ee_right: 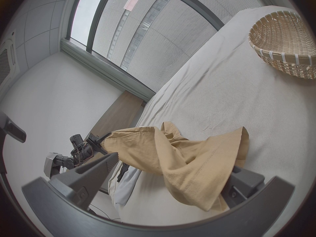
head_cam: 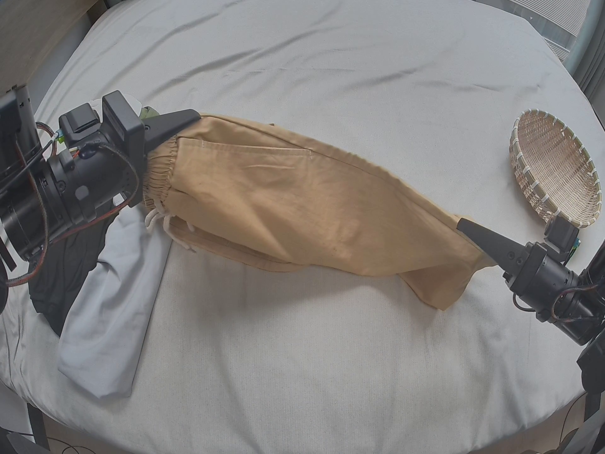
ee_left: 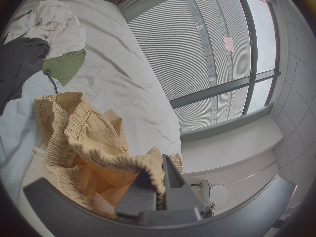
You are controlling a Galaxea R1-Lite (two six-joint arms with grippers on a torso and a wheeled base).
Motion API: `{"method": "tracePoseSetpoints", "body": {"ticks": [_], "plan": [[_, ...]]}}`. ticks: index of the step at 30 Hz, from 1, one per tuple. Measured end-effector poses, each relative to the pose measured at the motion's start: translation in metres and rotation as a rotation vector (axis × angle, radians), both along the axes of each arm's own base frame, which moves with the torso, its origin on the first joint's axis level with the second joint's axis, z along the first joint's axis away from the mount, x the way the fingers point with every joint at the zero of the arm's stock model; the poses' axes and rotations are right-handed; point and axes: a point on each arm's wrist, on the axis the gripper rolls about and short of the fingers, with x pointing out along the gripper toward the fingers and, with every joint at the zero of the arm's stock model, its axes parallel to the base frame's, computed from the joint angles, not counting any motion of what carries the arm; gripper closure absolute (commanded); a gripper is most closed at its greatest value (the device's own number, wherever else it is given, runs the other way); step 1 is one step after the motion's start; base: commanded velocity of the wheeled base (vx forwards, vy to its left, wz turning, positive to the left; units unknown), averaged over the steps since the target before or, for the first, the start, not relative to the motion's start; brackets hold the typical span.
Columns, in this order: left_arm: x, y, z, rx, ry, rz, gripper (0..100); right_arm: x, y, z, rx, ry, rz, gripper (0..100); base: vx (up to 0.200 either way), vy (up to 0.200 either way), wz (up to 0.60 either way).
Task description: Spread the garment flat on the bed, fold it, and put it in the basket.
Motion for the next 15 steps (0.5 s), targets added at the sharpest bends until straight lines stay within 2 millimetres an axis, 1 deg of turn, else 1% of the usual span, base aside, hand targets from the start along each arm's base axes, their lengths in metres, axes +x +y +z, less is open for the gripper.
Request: {"method": "tracePoseSetpoints", "body": {"ticks": [7, 15], "plan": [[0.001, 0.000, 0.001, 0.000, -0.003, 0.005, 100, -0.001, 0.001, -0.002, -0.004, 0.009, 0.005, 0, 0.000, 0.000, 0.00], [0.002, 0.001, 0.004, -0.006, -0.016, 0.013, 100, -0.010, 0.001, -0.016, -0.029, 0.064, 0.021, 0, 0.000, 0.000, 0.00]]}}
